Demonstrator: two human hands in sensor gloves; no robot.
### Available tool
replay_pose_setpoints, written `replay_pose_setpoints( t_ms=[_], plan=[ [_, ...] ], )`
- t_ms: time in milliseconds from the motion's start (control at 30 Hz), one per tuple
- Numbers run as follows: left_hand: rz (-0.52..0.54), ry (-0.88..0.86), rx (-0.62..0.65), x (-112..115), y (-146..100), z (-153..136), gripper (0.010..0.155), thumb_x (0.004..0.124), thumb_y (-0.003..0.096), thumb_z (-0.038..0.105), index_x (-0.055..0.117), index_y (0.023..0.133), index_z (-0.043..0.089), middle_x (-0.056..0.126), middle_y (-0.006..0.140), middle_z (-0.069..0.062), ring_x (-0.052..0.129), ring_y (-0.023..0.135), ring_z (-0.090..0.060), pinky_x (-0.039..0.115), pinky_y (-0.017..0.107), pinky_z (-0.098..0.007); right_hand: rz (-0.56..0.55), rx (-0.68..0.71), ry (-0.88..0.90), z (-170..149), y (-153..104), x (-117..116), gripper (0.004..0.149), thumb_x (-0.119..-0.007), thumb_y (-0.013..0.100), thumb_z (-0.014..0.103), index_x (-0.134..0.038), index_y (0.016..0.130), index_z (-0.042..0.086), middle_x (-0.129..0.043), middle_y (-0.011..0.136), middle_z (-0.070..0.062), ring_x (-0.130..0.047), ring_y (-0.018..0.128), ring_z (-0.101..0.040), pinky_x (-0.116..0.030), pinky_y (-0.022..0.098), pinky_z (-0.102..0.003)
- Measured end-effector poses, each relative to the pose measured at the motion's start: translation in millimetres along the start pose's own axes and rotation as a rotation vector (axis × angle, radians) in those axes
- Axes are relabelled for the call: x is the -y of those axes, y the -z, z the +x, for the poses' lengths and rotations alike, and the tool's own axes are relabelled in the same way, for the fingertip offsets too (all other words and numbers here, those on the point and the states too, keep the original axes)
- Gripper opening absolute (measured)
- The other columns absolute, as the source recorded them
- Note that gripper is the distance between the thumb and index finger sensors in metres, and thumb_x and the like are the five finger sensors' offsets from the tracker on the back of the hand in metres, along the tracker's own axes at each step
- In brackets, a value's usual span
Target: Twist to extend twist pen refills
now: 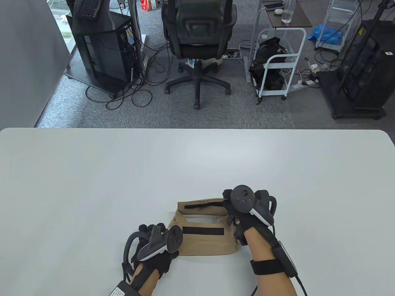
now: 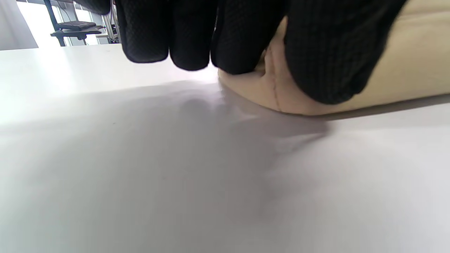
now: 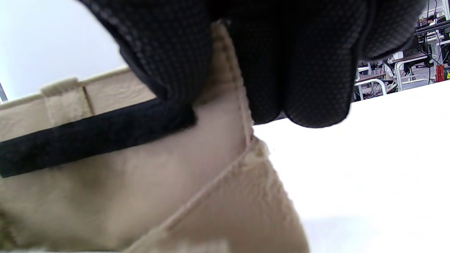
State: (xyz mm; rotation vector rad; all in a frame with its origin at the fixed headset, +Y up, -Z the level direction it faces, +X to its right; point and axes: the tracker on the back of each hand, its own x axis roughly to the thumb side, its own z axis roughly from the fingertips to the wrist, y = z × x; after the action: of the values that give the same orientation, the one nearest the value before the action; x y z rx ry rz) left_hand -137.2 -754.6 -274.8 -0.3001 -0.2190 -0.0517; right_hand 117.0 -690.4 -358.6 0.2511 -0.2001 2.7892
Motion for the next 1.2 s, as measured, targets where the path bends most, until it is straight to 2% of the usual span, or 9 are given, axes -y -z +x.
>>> replay_pose_setpoints(
  t_ms=[167, 267, 367, 467, 567, 700, 867, 1000, 1200],
  plan=[
    [0.069, -0.112, -0.025, -18, -16, -9, 0.081, 0.09, 0.0365, 0.051, 0.072, 0.102, 0.006, 0.049, 0.113, -0.025, 0.06, 0.101, -0.054, 0.044, 0.068, -0.07, 0.01, -0.012, 0.014, -1, -1, -2, 0.046, -0.093, 0.041, 0.031, -0.091, 0.082, 0.01, -0.102, 0.071, -0.015, -0.102, 0.054, -0.039, -0.076, 0.053, -0.065],
    [0.16, -0.19, 0.004, -38, -28, -10, 0.08, 0.09, 0.0382, 0.049, 0.068, 0.102, 0.005, 0.05, 0.11, -0.027, 0.061, 0.1, -0.053, 0.046, 0.068, -0.07, 0.02, -0.017, 0.021, -2, -2, -2, 0.047, -0.093, 0.041, 0.031, -0.091, 0.082, 0.009, -0.101, 0.072, -0.016, -0.102, 0.055, -0.04, -0.075, 0.053, -0.065],
    [0.329, -0.207, 0.079, -62, -37, -2, 0.076, 0.092, 0.0381, 0.047, 0.07, 0.101, 0.011, 0.064, 0.104, -0.022, 0.076, 0.093, -0.048, 0.06, 0.065, -0.067, 0.02, -0.016, 0.014, -2, -2, -2, 0.046, -0.093, 0.041, 0.031, -0.091, 0.083, 0.009, -0.101, 0.072, -0.016, -0.102, 0.055, -0.04, -0.075, 0.053, -0.065],
    [0.515, -0.17, 0.153, -84, -36, 12, 0.058, 0.095, 0.0368, 0.041, 0.09, 0.087, 0.011, 0.092, 0.087, -0.019, 0.104, 0.073, -0.042, 0.087, 0.051, -0.056, 0.018, -0.016, 0.015, -2, -2, 0, 0.046, -0.093, 0.041, 0.031, -0.091, 0.082, 0.009, -0.101, 0.072, -0.016, -0.102, 0.055, -0.04, -0.075, 0.053, -0.066],
    [0.528, -0.243, 0.211, -96, -24, 27, 0.047, 0.097, 0.0367, 0.035, 0.1, 0.076, 0.01, 0.103, 0.075, -0.019, 0.115, 0.059, -0.04, 0.096, 0.039, -0.051, 0.017, -0.018, 0.015, -2, -3, 1, 0.046, -0.093, 0.041, 0.031, -0.091, 0.082, 0.009, -0.101, 0.072, -0.016, -0.101, 0.056, -0.04, -0.075, 0.053, -0.066],
    [0.491, -0.2, 0.215, -102, -3, 46, 0.043, 0.098, 0.0362, 0.032, 0.103, 0.072, 0.01, 0.107, 0.069, -0.019, 0.119, 0.052, -0.038, 0.099, 0.034, -0.049, 0.02, -0.018, 0.02, -2, -4, 0, 0.046, -0.093, 0.042, 0.031, -0.091, 0.082, 0.009, -0.101, 0.072, -0.016, -0.101, 0.056, -0.04, -0.075, 0.053, -0.066],
    [0.441, -0.175, 0.215, -91, 24, 57, 0.042, 0.098, 0.0359, 0.032, 0.103, 0.071, 0.01, 0.108, 0.068, -0.018, 0.119, 0.051, -0.038, 0.099, 0.035, -0.049, 0.028, -0.016, 0.025, -2, -4, 0, 0.046, -0.093, 0.042, 0.03, -0.091, 0.082, 0.009, -0.101, 0.072, -0.016, -0.101, 0.056, -0.041, -0.075, 0.053, -0.066],
    [0.448, -0.158, 0.208, -78, 35, 59, 0.042, 0.096, 0.0368, 0.033, 0.101, 0.074, 0.013, 0.105, 0.072, -0.015, 0.115, 0.059, -0.036, 0.095, 0.043, -0.049, 0.035, -0.015, 0.021, -1, -4, 0, 0.046, -0.093, 0.042, 0.031, -0.091, 0.082, 0.009, -0.101, 0.073, -0.016, -0.101, 0.056, -0.041, -0.075, 0.053, -0.066],
    [0.405, -0.113, 0.208, -70, 40, 63, 0.043, 0.096, 0.036, 0.035, 0.101, 0.072, 0.014, 0.109, 0.061, -0.013, 0.117, 0.046, -0.03, 0.095, 0.037, -0.049, 0.033, -0.018, 0.002, 1, -5, -1, 0.046, -0.093, 0.042, 0.03, -0.091, 0.082, 0.009, -0.101, 0.073, -0.017, -0.101, 0.056, -0.041, -0.075, 0.053, -0.066]
  ],
)
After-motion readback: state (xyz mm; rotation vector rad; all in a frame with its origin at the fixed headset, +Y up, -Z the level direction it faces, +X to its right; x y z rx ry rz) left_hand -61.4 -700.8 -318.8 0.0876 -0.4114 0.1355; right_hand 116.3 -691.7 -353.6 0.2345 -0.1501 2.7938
